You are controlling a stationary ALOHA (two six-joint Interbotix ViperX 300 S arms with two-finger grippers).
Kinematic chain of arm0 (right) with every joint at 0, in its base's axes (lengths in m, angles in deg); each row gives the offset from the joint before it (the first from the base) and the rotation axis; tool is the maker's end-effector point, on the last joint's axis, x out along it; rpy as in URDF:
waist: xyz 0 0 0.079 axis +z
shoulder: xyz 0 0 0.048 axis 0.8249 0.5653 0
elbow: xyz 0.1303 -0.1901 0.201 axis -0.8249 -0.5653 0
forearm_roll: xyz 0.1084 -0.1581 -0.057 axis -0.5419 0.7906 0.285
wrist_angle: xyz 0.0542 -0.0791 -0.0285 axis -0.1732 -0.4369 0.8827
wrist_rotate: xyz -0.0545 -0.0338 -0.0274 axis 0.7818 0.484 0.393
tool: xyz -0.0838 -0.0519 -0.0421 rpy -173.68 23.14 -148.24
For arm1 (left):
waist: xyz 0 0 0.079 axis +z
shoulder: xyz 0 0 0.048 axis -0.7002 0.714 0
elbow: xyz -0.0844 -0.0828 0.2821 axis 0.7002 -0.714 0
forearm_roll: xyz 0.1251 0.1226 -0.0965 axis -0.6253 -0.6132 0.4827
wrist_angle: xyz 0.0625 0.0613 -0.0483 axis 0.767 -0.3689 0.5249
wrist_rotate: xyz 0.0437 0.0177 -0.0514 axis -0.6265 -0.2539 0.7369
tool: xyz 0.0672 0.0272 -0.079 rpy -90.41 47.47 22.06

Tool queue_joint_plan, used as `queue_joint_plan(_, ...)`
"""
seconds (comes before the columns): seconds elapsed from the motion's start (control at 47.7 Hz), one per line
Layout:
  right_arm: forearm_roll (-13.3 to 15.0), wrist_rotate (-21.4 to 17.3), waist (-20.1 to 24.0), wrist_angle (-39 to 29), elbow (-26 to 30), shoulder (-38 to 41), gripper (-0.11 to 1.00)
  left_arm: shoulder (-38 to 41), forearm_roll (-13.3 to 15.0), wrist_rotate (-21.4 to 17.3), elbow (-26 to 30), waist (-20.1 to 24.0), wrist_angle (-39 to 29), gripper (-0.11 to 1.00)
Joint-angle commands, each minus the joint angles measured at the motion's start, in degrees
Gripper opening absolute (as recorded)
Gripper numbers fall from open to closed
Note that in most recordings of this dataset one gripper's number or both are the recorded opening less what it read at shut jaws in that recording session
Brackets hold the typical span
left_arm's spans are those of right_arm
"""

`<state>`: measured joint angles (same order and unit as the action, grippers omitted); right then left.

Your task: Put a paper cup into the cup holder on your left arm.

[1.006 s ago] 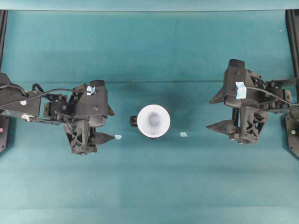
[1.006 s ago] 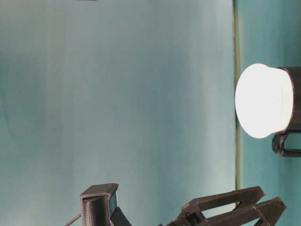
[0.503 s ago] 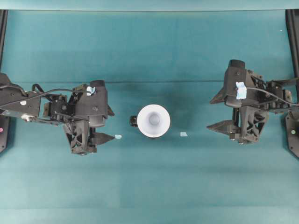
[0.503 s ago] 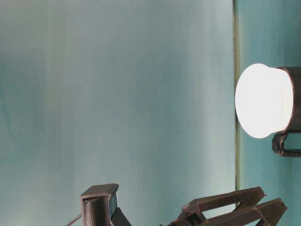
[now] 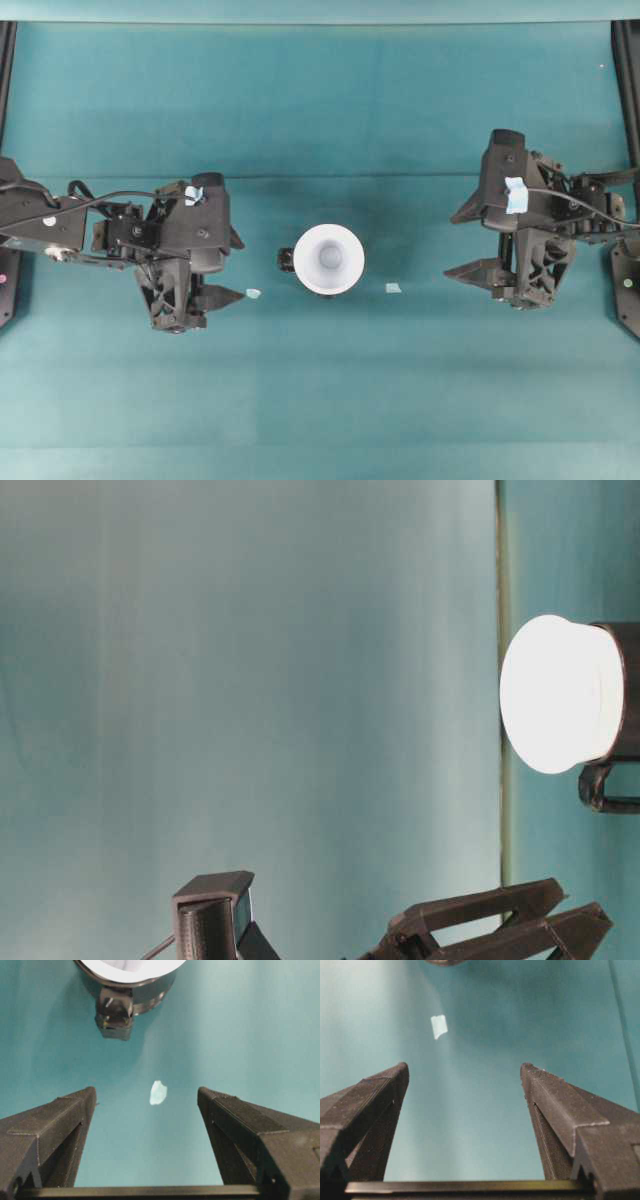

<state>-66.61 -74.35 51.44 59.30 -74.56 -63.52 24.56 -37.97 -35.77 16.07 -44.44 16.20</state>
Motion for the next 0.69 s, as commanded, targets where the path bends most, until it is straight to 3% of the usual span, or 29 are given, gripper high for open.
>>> queue_joint_plan(0.0,0.09,0.35,0.18,0.7,0.35,-0.53,0.82,-0.44,-0.09,0.18,0.35,-0.18,0.26,0.89)
queue_joint_plan(0.67,0.26,0.44,0.18,1.32,-0.18,-0.35,0.82,-0.44,-0.09,0.44,0.35,-0.18,0.26,0.89)
